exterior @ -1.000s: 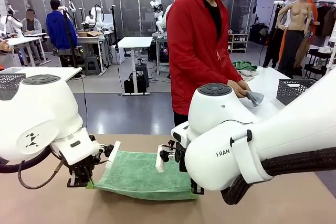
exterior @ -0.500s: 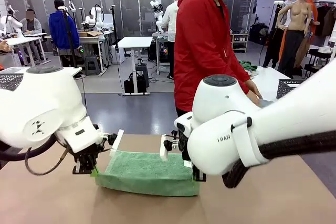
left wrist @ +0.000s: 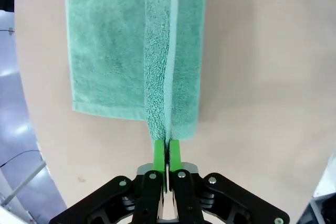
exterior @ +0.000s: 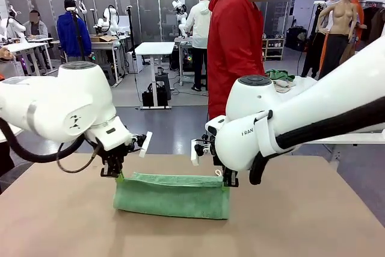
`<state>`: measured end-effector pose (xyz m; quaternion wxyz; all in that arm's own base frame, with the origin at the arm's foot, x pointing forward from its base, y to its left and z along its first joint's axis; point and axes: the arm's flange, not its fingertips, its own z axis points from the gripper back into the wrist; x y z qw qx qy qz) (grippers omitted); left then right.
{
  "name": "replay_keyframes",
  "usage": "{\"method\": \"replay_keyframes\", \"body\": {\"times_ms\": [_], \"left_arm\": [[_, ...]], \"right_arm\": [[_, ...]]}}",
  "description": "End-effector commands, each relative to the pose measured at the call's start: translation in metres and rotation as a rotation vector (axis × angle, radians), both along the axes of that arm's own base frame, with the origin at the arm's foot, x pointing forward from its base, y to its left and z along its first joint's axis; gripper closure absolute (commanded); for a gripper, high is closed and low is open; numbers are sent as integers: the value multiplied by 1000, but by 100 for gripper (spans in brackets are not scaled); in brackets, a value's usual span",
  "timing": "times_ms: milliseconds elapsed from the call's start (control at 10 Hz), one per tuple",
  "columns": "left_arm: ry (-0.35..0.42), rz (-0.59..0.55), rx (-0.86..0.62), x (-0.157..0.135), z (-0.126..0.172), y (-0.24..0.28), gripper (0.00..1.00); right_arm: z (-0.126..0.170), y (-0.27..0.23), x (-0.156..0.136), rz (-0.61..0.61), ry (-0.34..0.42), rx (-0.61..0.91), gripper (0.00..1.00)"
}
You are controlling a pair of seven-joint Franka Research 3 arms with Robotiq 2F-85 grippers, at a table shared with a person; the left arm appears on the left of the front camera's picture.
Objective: Fold the towels and place them in the basket.
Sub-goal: When a person lays out a Towel with hook on the table, fold it in half twice.
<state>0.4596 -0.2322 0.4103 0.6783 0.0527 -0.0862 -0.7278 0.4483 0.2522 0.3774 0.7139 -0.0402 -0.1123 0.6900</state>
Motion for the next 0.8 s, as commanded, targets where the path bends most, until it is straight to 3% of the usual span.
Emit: {"method": "replay_keyframes", "body": {"times_ms": [0,200,400,700], "left_arm": [[8,3,46,30,-5,-13,96],[38,-14,22,59,-22,-17,96],[33,13,19,80,-28,-16,96],[56,50,25,98,-35,-11,96]], "right_arm": [[-13,4,32,18,-20,-16,93],[-30,1,60,5,11,7,93],[-38,-3,78,-19,-5,-12,93],[-46,-9,94,-20,6,5,93]]}}
